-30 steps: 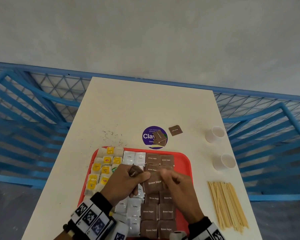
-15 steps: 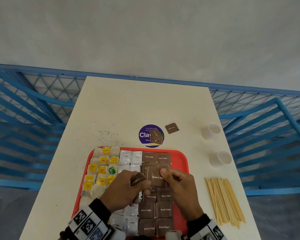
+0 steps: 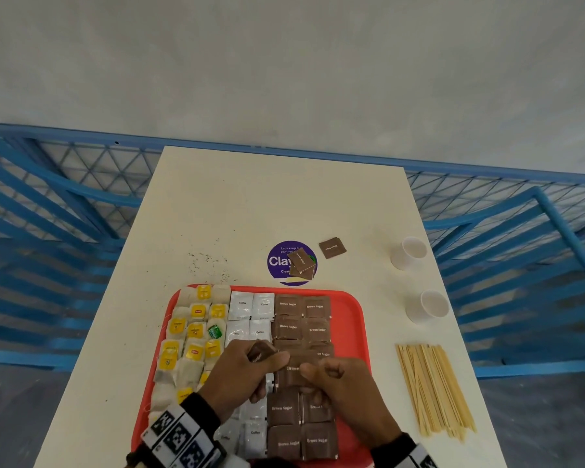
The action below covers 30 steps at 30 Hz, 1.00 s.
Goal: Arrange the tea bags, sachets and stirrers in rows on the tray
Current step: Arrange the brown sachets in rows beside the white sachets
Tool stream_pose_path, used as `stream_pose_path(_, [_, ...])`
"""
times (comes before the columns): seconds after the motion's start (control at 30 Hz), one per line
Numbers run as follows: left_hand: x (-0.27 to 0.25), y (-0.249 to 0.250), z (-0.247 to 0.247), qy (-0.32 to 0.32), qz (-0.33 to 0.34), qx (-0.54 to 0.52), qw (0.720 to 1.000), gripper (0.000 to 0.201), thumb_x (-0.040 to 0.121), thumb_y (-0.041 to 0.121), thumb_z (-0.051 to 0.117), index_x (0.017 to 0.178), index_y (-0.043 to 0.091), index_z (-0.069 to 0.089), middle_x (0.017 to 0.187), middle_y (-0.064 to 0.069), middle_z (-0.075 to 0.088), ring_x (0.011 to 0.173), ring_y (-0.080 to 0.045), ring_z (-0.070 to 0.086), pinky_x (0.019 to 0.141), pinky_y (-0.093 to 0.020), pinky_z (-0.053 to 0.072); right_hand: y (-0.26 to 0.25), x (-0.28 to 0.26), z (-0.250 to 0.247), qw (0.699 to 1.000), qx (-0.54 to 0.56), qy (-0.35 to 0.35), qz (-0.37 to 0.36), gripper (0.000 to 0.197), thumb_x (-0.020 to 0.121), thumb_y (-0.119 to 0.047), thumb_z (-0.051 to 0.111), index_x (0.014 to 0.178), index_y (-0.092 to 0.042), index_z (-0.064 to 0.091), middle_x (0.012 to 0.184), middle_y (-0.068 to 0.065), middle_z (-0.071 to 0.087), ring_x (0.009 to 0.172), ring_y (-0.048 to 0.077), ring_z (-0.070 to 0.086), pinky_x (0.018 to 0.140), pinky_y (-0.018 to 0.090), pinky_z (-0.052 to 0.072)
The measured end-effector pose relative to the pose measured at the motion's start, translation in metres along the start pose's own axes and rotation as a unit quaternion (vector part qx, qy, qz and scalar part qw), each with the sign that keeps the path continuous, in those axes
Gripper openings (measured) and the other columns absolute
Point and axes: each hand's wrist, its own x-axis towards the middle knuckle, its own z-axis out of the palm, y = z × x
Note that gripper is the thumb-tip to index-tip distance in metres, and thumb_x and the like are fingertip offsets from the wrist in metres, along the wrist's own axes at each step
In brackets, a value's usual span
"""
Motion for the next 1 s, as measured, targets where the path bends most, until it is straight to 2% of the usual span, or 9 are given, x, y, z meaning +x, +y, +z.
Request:
stream_pose_path(0.2, [0.0,-0.009,-0.001,-0.057,-0.045,0.017,0.997,0.026,0.085,0.024,0.076,0.085,-0.002,0.07,0.046,-0.008,0.055,0.034,-0.015,0.047,0.04,-0.023,0.04,0.01,0.0,-0.001,0.999,-0.027,0.018,-0.026,0.013,0.085,-0.031,0.074,0.087,-0.019,0.079,0.086,0.0,0.077,0.084,0.018,0.073,0.079,0.032,0.059])
stream_pose_path(0.33, [0.003,-0.013,-0.002,-0.056,-0.069,0.024,0.996,0.026,0.085,0.027,0.076,0.084,0.001,0.07,0.047,-0.008,0.055,0.034,-0.014,0.048,0.041,-0.023,0.041,0.013,0.002,-0.005,0.996,0.036,0.079,-0.006,0.016,0.086,-0.023,0.073,0.077,-0.009,0.077,0.071,0.011,0.072,0.062,0.015,0.062,0.062,0.023,0.051])
stream_pose_path(0.47, [0.004,-0.016,0.004,-0.036,-0.09,-0.005,0.995,0.02,0.086,0.026,0.075,0.083,0.007,0.07,0.045,-0.004,0.056,0.034,-0.013,0.047,0.04,-0.022,0.038,0.023,0.001,-0.012,0.998,0.044,-0.023,0.044,0.022,0.082,-0.03,0.078,0.088,-0.009,0.076,0.075,0.005,0.073,0.069,0.015,0.063,0.069,0.029,0.051])
stream_pose_path(0.57, [0.008,-0.018,0.012,-0.044,-0.092,-0.008,0.995,0.018,0.089,0.026,0.072,0.079,0.011,0.069,0.05,-0.001,0.062,0.038,-0.013,0.049,0.041,-0.023,0.04,0.036,0.008,-0.014,0.999,0.006,-0.002,0.046,0.021,0.08,-0.03,0.08,0.082,-0.009,0.076,0.081,0.017,0.074,0.071,0.019,0.064,0.069,0.034,0.05])
stream_pose_path(0.67, [0.024,-0.03,0.009,-0.009,-0.025,0.106,0.994,0.023,0.088,0.031,0.071,0.072,0.014,0.071,0.066,-0.003,0.072,0.046,-0.013,0.056,0.049,-0.025,0.046,0.047,0.026,-0.031,0.998,-0.043,0.032,0.033,0.023,0.087,-0.024,0.073,0.069,-0.01,0.071,0.062,0.004,0.065,0.058,0.01,0.054,0.061,0.025,0.042])
stream_pose_path(0.73, [0.039,-0.039,0.007,0.048,0.053,0.233,0.97,0.019,0.087,0.031,0.071,0.072,0.019,0.071,0.069,0.008,0.07,0.059,-0.001,0.06,0.063,-0.019,0.045,0.056,0.043,-0.041,0.995,-0.082,0.046,0.044,0.02,0.088,-0.018,0.072,0.071,-0.008,0.071,0.058,-0.001,0.062,0.051,0.006,0.051,0.057,0.02,0.041])
stream_pose_path(0.8, [0.052,-0.042,0.007,0.078,0.112,0.317,0.938,0.005,0.088,0.03,0.07,0.087,0.027,0.073,0.086,0.012,0.069,0.08,0.001,0.061,0.076,-0.018,0.045,0.065,0.057,-0.046,0.993,-0.072,0.055,0.071,0.014,0.087,-0.013,0.073,0.081,-0.001,0.073,0.059,0.003,0.063,0.049,0.006,0.052,0.053,0.017,0.042])
stream_pose_path(0.9, [0.064,-0.047,0.011,0.066,0.149,0.371,0.914,0.021,0.091,0.03,0.067,0.112,0.027,0.07,0.107,0.011,0.062,0.1,-0.006,0.059,0.091,-0.024,0.048,0.076,0.071,-0.046,0.99,-0.058,0.074,0.104,0.015,0.086,-0.011,0.073,0.082,0.003,0.072,0.058,0.008,0.064,0.045,0.008,0.052,0.048,0.017,0.043])
stream_pose_path(1.0, [0.068,-0.051,0.015,0.055,0.156,0.39,0.906,0.028,0.092,0.032,0.065,0.12,0.027,0.066,0.117,0.013,0.057,0.107,-0.006,0.056,0.096,-0.027,0.047,0.083,0.077,-0.046,0.986,-0.074,0.091,0.118,0.015,0.085,-0.014,0.075,0.075,-0.003,0.072,0.054,0.004,0.063,0.048,0.011,0.053,0.054,0.025,0.045])
